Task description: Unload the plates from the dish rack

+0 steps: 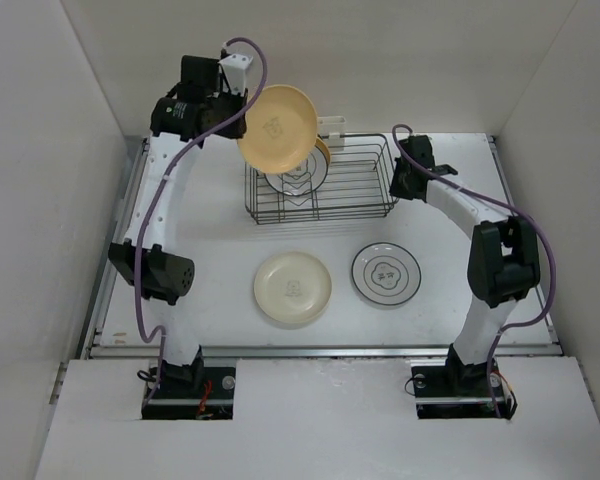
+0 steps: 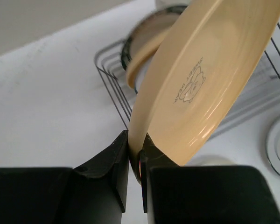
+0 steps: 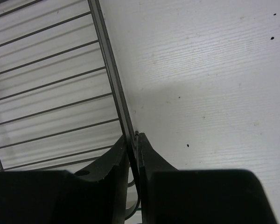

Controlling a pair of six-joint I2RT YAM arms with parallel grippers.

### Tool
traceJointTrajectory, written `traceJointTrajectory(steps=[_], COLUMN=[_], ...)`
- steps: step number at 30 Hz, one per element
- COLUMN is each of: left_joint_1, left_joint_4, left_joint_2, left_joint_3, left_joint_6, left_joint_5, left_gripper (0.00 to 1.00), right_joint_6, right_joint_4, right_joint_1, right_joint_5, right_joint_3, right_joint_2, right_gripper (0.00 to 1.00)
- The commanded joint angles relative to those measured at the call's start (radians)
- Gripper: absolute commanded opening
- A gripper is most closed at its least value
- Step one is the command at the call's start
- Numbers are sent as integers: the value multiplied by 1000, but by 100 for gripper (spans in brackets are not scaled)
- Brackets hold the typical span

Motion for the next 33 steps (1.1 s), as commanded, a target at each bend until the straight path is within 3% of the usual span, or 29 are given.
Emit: traceJointTrajectory(steps=[1,3,7,12,15,22,23,24,28,32,33], left_joint_1=[5,-22,-42,-61,-82,-153,-153,-165,-185,-185,-175], left_joint_4=[-280,-479,-615,-538,-462,-372,-357,-339,-299,-285,-252], left_joint_2=[-53,-35,-23,-55,-66,-6,-6,-6,-18,-94,-151], left_joint_3=[2,-57,-286,-608,-711,-727,-727,-737,-737,-662,-636], left_joint_6=[-18,86,286,345,323,259,259,259,259,246,236], left_joint_5=[248,327,381,307,296,278,269,269,223,201,201], left_gripper=[0,0,0,0,0,0,5,28,65,72,77], right_joint_6=[47,47,47,56,56,56,56,56,56,56,56], right_joint_4=[58,58,58,58,67,67,67,67,67,67,67], right_joint_1=[9,9,9,9,19,19,19,19,19,19,19], right_joint_5=[4,13,-5,-17,-5,27,27,27,27,18,18], right_joint_3=[-20,-20,-29,-39,-60,-80,-80,-80,-80,-80,-89], right_joint_2=[-39,-49,-59,-68,-79,-98,-98,-108,-108,-108,-121], right_gripper=[6,5,0,0,0,0,0,0,0,0,7])
